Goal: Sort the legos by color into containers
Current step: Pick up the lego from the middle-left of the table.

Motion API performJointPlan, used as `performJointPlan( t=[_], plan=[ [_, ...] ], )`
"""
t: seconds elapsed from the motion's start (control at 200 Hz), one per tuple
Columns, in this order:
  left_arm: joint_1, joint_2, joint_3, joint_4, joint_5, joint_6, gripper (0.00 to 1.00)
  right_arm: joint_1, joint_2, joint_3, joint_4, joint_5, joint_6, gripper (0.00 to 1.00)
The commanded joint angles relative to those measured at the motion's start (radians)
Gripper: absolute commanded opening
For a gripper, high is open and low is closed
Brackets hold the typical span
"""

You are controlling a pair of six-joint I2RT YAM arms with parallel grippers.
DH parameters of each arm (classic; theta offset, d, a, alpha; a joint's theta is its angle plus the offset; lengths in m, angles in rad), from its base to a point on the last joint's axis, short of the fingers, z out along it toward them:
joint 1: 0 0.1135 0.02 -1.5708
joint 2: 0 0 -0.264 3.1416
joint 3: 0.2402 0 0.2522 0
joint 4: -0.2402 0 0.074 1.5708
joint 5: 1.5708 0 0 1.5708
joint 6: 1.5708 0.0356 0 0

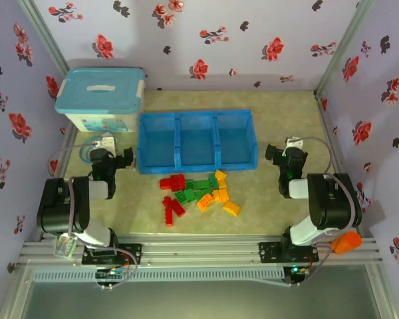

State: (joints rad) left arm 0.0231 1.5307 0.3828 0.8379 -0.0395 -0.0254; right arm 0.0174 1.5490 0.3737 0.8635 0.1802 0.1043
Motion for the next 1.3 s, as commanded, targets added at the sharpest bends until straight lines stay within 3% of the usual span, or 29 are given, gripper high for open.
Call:
performJointPlan(
  t=[0.0, 0.28, 1.295],
  plan=[
    [-0.004, 0.012, 0.018, 0.033, 0.014, 0.018, 1.0, -0.007, 0.008, 0.013, 0.022, 0.01, 0.001, 0.99],
    [-0.004, 0.012, 0.018, 0.033, 0.014, 0.018, 1.0, -0.007, 0.01, 0.021, 0.009, -0.033, -0.016, 0.99],
    [-0.003, 0.012, 0.018, 0.033, 0.014, 0.018, 1.0, -0.007, 0.007, 0.019, 0.011, -0.003, -0.005, 0.99]
  ],
)
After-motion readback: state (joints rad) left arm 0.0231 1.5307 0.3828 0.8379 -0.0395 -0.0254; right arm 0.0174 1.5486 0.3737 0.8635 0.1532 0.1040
